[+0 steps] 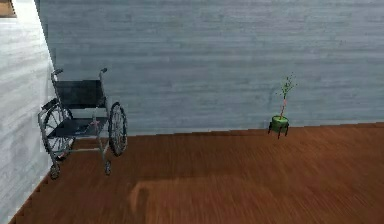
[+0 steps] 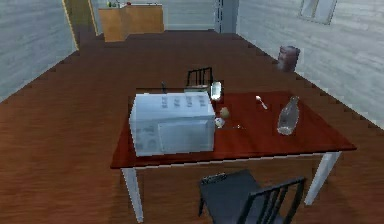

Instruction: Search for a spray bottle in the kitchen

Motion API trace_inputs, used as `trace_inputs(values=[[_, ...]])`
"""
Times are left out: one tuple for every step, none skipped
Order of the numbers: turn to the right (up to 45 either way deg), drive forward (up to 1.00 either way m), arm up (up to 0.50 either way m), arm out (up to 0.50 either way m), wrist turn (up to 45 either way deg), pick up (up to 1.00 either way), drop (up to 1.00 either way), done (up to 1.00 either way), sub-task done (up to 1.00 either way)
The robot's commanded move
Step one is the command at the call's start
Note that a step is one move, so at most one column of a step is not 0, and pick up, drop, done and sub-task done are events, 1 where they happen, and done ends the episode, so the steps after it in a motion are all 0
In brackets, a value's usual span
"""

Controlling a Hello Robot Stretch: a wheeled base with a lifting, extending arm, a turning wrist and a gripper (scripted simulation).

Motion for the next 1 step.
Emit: trace_inputs(values=[[30.0, 0.00, 0.00, 0.00, 0.0, 0.00, 0.00, 0.00, 0.00]])
